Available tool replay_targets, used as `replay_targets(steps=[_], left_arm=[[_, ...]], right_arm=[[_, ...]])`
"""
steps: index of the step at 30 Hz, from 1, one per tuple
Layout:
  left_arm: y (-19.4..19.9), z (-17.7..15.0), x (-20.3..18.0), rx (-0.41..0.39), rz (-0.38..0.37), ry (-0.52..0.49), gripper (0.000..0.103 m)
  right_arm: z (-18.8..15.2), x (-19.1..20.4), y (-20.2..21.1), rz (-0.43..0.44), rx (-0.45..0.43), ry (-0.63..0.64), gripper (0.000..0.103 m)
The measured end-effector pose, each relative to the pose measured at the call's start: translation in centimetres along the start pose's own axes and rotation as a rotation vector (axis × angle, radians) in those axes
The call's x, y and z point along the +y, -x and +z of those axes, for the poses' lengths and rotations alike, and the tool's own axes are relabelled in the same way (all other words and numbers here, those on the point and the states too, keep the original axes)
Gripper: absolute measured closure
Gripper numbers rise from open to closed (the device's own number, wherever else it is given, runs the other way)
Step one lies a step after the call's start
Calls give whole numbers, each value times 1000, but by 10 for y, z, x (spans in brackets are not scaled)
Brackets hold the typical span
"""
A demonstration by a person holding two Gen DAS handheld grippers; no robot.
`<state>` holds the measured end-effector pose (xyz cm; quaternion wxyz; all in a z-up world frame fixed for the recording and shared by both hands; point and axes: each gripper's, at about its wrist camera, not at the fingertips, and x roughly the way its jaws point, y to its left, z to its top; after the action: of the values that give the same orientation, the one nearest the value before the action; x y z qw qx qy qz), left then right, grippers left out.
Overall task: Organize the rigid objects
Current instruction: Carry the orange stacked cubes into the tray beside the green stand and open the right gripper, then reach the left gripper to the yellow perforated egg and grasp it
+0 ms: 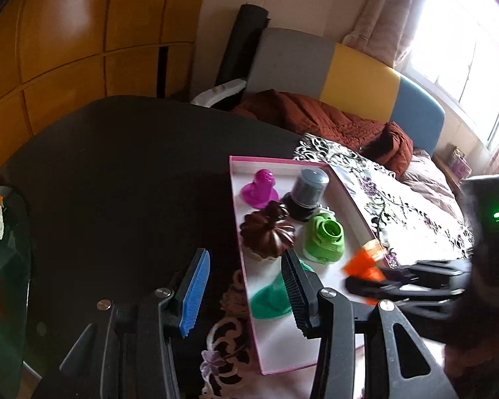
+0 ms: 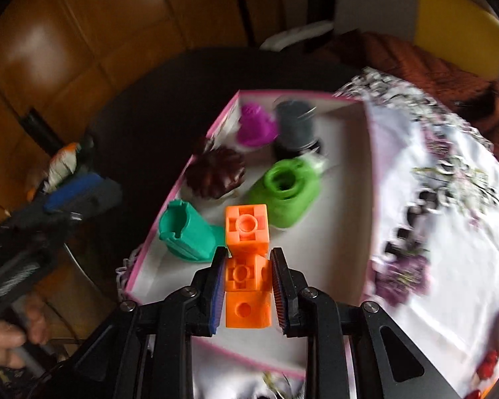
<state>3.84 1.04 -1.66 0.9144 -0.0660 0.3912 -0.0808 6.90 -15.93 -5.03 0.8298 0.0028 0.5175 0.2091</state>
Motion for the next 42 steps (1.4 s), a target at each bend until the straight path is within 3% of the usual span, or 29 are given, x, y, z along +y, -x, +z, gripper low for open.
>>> replay_targets(steps=[4, 7, 10, 13, 17, 30, 42], left_arm=[[-1, -1, 6, 5, 11, 8, 58], [-4, -2, 8, 13, 18, 9, 58], [-5, -2, 8, 12, 20, 6, 58], [-4, -1, 7, 11, 16, 4, 58], [-2, -2, 3, 6, 13, -5, 58], [9, -3, -15, -9, -8, -53, 58], [13, -5, -43, -10, -45, -133, 58]], right_arm=[[13, 4, -38, -50, 33, 1, 78], [19, 1, -52, -147, 25, 4, 80], [23, -4, -54, -135, 14, -24, 80], [23, -7, -47, -130, -13, -20, 79], [17, -10, -34, -105, -47, -40, 63], [-1, -8, 8, -145, -167, -46, 59], [-25, -45, 60, -229, -281, -133, 51]])
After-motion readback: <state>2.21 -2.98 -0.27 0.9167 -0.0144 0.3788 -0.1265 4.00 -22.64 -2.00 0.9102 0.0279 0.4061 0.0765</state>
